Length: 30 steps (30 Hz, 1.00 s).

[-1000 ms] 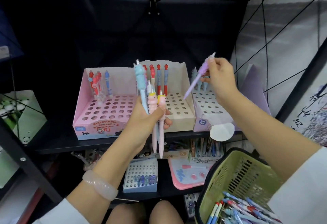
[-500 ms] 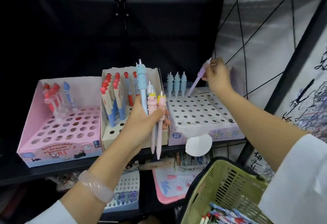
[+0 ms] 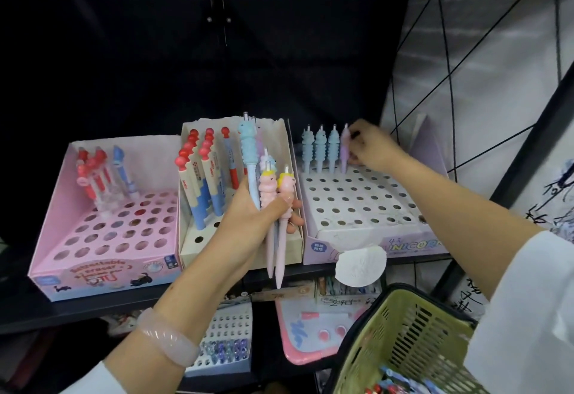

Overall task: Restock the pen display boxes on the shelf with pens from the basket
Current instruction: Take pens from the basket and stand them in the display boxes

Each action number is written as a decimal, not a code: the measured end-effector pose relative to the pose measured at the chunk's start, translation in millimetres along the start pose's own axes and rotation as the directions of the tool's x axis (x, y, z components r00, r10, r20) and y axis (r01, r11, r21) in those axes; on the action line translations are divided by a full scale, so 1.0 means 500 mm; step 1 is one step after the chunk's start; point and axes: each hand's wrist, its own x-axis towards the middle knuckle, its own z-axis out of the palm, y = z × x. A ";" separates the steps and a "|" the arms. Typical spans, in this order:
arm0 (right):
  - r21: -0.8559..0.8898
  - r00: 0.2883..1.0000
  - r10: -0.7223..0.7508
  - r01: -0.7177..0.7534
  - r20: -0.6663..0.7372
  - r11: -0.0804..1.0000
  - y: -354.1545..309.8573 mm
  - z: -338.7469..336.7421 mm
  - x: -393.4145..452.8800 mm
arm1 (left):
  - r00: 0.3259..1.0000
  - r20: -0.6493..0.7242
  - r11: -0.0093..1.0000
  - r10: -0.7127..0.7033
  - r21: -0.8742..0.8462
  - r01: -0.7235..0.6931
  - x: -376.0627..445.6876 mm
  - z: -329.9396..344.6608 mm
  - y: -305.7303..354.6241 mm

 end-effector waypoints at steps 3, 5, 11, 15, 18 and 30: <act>-0.035 0.994 0.088 -0.085 0.070 0.996 0.007 0.019 -0.013 | 1.000 0.019 0.999 -0.001 -0.039 0.001 -0.005 -0.002 0.000; -0.132 0.993 0.043 -0.057 -0.111 0.990 -0.006 0.018 -0.020 | 1.000 0.023 0.998 -0.001 -0.063 0.002 -0.007 -0.004 0.000; 0.395 0.996 -0.076 0.055 0.039 0.917 -0.152 0.017 -0.094 | 0.996 0.085 0.997 -0.008 -0.072 0.014 -0.010 0.009 0.002; 0.489 0.910 -0.147 -0.068 0.387 0.870 -0.196 0.026 -0.130 | 0.994 0.105 0.997 0.003 -0.071 0.004 -0.013 0.029 0.005; 0.614 0.949 -0.138 -0.070 0.284 0.786 -0.203 0.021 -0.125 | 0.994 0.114 0.999 0.003 -0.047 0.002 -0.016 0.037 0.008; 0.272 0.918 0.060 0.054 -0.392 0.961 -0.036 -0.068 -0.041 | 0.996 0.087 0.998 0.011 -0.059 -0.006 0.006 0.017 0.012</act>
